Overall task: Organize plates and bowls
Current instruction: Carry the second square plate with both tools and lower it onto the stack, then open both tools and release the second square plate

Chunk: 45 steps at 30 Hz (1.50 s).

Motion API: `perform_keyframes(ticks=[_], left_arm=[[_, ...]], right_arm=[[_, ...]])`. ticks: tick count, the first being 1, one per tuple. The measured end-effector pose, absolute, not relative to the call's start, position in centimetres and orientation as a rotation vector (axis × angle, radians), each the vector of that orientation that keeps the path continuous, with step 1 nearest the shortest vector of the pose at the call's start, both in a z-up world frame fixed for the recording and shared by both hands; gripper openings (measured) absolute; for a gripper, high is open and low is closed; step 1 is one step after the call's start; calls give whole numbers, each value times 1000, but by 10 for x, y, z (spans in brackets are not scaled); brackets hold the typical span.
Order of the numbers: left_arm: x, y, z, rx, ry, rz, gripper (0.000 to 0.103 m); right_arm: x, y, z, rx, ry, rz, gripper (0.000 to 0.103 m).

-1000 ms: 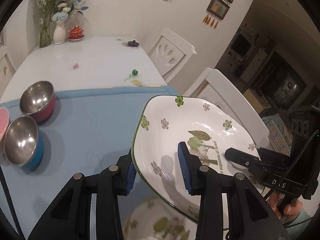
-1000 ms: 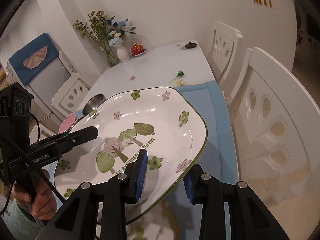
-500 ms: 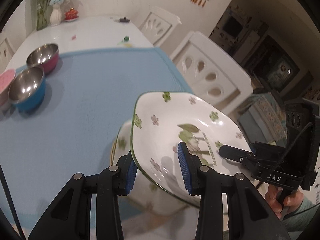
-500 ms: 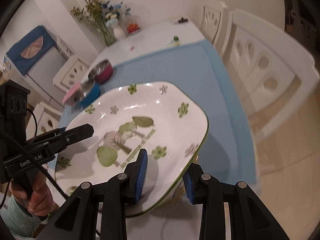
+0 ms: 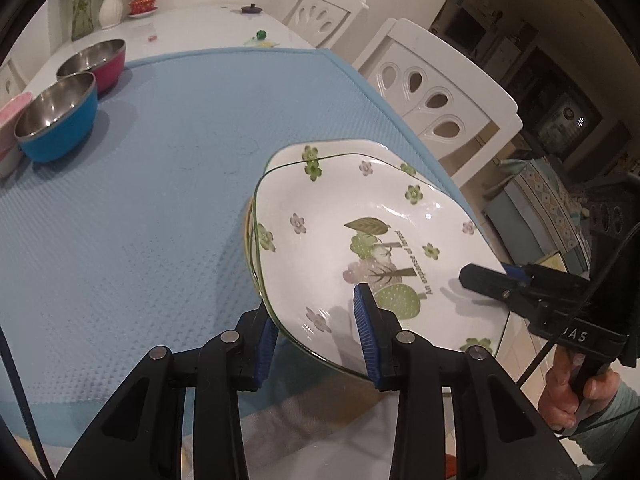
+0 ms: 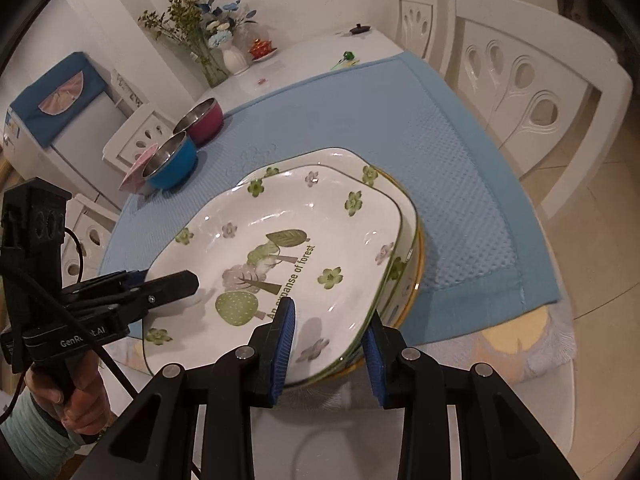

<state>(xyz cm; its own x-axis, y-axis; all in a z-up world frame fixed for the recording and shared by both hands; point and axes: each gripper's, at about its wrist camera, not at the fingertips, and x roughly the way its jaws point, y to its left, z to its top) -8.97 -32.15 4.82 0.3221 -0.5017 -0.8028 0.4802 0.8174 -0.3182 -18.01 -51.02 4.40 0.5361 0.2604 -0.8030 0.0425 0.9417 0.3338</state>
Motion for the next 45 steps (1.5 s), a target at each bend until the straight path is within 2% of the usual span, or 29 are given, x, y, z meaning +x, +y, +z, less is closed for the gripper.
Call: perform_keyframes(ticks=[17,25,35,45], left_arm=[[-69,-332,45,12,1119,-687,33],[-56,-309,57,-6,1122,-574,38],[-52,-315,51,-61,1169,-556,39],[-45,-305,79,-96,1110,-487,38]], right_arm=[[-188,-515,48,384,1036,90,32],[-193,-519,67,365,1030,121,32],[-159,-529,76,384,1070,149,32],[-120,-532,86,378,1101,202,32]])
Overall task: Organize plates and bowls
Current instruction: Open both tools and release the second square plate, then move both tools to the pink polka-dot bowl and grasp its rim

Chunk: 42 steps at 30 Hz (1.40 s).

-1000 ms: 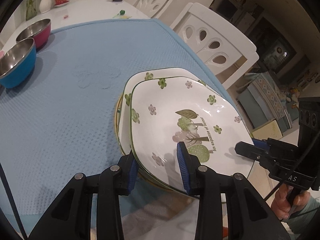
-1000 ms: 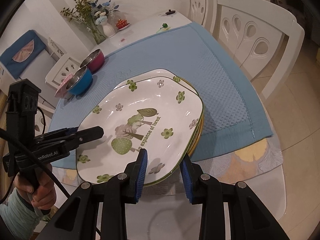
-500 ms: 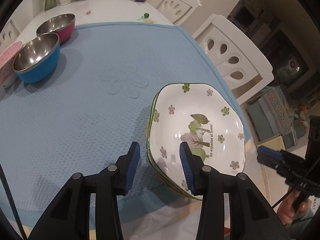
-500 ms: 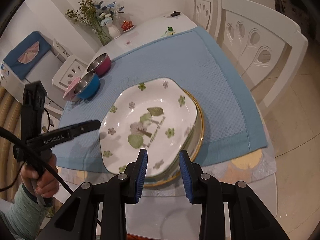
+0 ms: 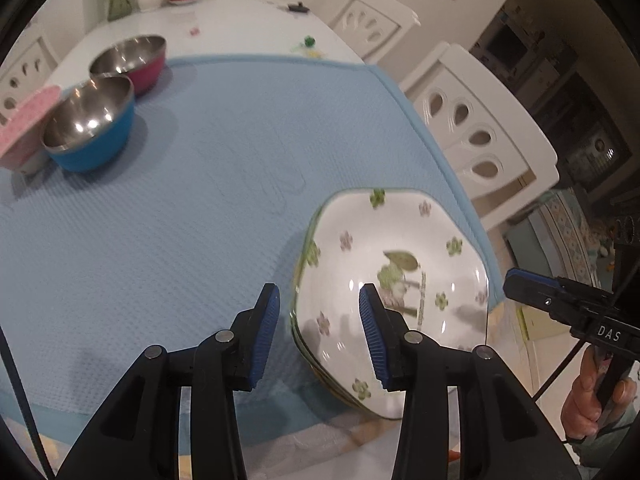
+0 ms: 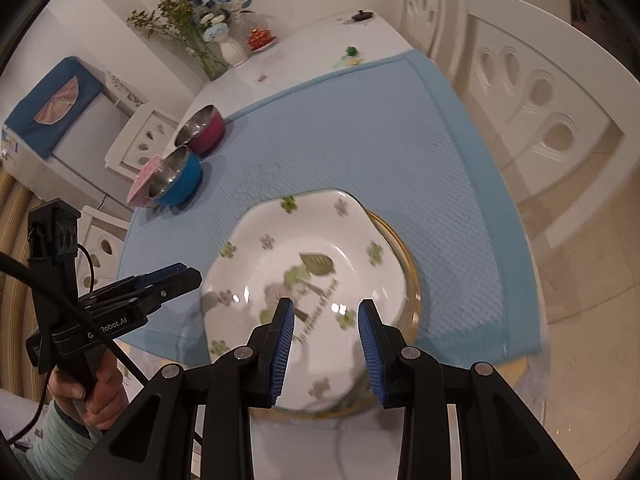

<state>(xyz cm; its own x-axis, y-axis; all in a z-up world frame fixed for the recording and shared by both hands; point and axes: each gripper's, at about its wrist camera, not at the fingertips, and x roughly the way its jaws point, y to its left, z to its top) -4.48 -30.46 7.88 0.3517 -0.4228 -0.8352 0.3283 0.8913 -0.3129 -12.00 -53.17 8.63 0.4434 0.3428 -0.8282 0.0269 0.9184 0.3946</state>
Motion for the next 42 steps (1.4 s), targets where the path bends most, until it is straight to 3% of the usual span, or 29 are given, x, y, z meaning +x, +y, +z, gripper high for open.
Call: perform_keyframes(ticks=[2,7,23,27,35,42], left_arm=[[-41,-302,86,-109,1092,-472,38],[-30,-295,106,-140,1043,-415,39],[-31,-217,176,-196,857,-161,39],[-21,-181,185,-207,832,-111,44],[9,-87,190,-247,786,-66,45],[58,13,177,-309,768,-78,56]], right_arm=[[-108,-526,91,363,1100,229,33],[-85,-515,104,336,1069,307,51],[-17,-495,122,498,1050,524,52],[-6,-471,132,477,1035,540,52],[13,-375,173,303,936,531,52],[63,-255,172,240,963,555,52]])
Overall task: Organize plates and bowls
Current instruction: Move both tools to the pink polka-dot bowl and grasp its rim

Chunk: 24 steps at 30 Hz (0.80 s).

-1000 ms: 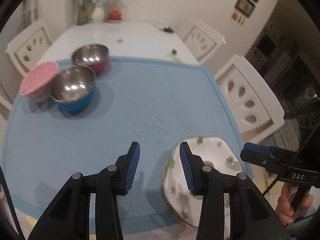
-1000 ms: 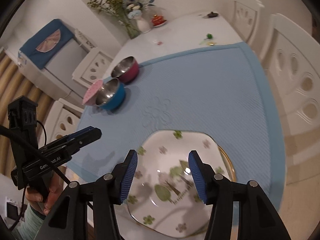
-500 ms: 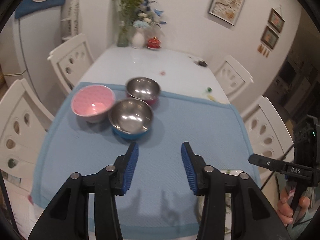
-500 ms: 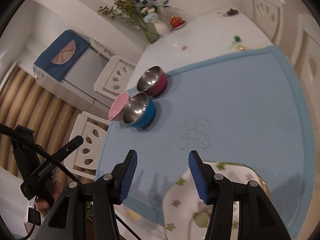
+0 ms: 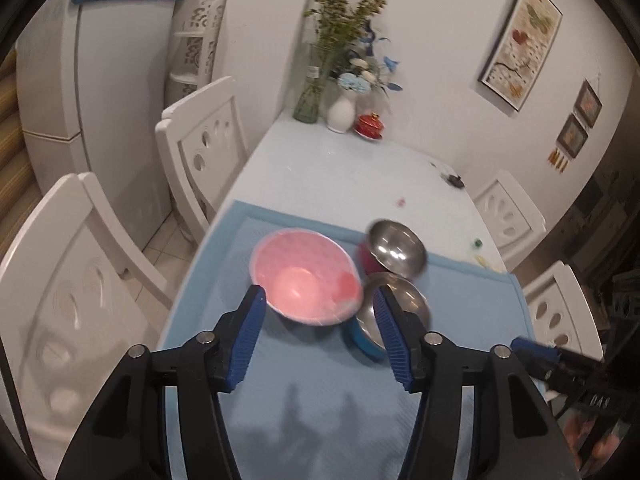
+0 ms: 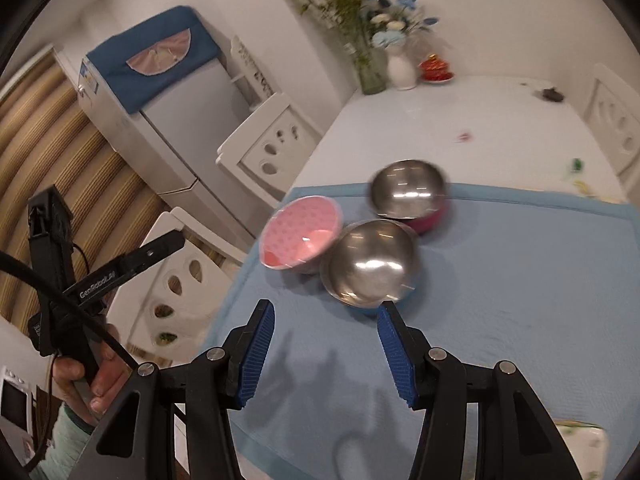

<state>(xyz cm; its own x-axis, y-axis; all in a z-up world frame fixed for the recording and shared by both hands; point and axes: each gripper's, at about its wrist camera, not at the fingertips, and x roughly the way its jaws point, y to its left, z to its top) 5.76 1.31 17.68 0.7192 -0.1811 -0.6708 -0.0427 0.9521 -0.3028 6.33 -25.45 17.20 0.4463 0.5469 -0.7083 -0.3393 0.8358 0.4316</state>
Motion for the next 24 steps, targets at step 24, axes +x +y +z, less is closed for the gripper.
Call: perform_keyframes(ticks=[24], left_arm=[[253,67,31,-346,1028,-456,41]], right_arm=[[169,-112,46,517,1236,218,44]])
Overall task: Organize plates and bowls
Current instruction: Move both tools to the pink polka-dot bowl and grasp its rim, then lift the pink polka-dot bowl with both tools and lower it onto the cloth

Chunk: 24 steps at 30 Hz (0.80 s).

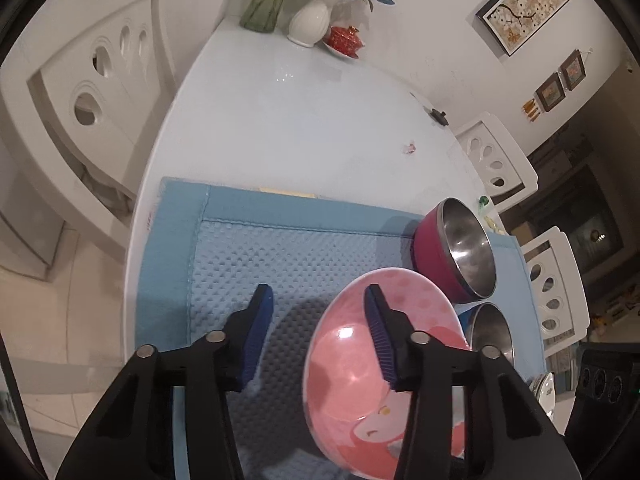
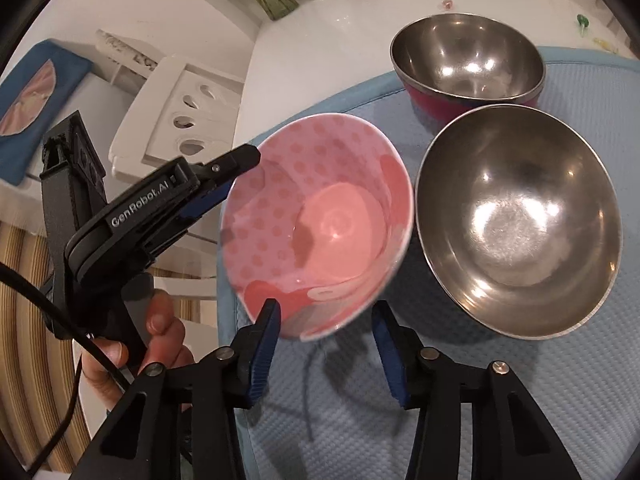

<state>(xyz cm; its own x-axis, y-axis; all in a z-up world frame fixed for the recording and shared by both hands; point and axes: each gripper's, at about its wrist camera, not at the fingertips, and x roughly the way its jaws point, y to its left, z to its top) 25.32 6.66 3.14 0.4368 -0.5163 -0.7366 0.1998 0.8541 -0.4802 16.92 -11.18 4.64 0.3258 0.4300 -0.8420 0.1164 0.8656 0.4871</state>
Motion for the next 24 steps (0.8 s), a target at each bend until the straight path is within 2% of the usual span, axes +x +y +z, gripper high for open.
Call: perform_keyframes(ticks=[4,11,16,24], left_arm=[[257,69,25,-369,1036,-476,37],[262,57,9,-349,1093,-514,18],[244,60,23,-369,1032,-532,18],[191,77,45,-354,993,-437,18]], right_arm=[[179,-105,40,508,1248,201,43],[188,-105,24,528,1278,179,37],[184,-101,21,433,1281,209,30],[152,-89,36,351,1258,288,30]])
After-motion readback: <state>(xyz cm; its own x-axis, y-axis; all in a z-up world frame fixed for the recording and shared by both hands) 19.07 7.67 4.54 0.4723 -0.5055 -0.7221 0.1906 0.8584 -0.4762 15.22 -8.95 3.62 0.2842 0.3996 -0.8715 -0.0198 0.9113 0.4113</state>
